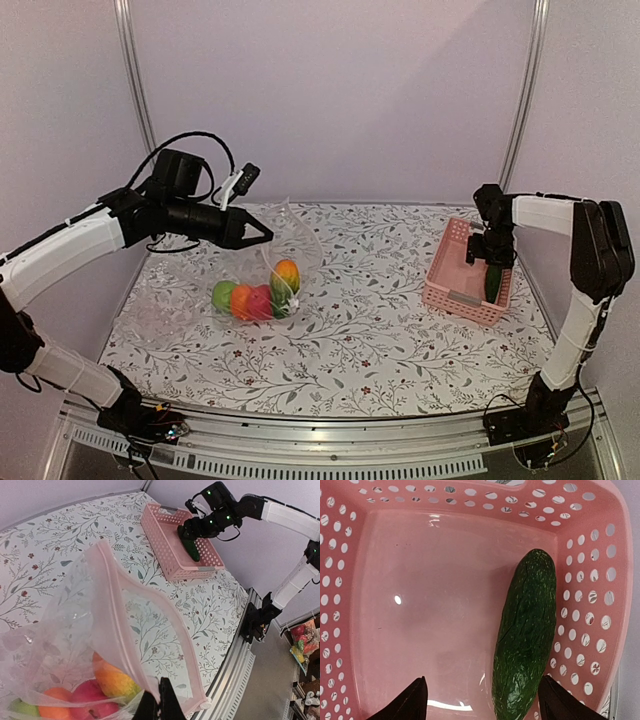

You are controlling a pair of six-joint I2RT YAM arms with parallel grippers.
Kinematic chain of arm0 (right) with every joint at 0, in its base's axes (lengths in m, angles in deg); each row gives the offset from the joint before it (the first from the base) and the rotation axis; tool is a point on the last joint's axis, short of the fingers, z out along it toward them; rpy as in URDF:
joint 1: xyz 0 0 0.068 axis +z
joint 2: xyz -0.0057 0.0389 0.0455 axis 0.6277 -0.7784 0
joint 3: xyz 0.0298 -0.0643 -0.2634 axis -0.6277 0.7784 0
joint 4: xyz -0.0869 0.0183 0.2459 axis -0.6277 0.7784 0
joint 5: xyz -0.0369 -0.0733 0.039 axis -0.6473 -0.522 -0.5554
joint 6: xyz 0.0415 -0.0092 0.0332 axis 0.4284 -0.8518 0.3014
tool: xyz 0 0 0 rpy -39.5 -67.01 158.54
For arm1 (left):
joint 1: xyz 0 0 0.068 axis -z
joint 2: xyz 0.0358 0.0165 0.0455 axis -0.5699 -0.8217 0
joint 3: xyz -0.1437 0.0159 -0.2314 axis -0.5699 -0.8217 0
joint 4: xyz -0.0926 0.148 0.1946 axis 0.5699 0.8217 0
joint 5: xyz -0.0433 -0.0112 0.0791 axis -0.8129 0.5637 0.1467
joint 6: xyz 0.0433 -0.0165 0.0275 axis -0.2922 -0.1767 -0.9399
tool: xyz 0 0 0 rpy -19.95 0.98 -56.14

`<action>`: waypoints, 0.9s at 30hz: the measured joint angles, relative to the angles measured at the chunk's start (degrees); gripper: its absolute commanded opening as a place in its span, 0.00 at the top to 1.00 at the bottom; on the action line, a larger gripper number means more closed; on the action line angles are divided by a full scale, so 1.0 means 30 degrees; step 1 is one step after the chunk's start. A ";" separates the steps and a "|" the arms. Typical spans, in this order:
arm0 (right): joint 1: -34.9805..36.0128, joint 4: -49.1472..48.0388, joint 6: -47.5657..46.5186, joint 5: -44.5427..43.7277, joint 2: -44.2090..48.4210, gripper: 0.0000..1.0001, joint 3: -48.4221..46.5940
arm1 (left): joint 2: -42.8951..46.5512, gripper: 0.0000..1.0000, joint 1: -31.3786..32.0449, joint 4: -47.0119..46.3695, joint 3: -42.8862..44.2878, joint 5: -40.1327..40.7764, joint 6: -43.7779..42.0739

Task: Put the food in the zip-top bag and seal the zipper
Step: Pick up the fake vegetable from the bin.

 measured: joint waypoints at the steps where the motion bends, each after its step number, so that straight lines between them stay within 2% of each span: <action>1: -0.0029 -0.0051 -0.0044 -0.0153 -0.0160 0.25 -0.0131 | -0.0036 1.00 0.0000 0.0000 0.0000 -0.0044 0.0015; 16: -0.0969 -0.0189 -0.0568 -0.0831 -0.1858 0.34 -0.0707 | -0.0117 1.00 0.0000 -0.0022 0.0000 -0.0117 0.0160; 27: -0.0969 -0.0423 -0.0852 0.0401 -0.2506 0.39 -0.0947 | -0.0124 1.00 0.0015 -0.0131 -0.0029 -0.0124 0.0160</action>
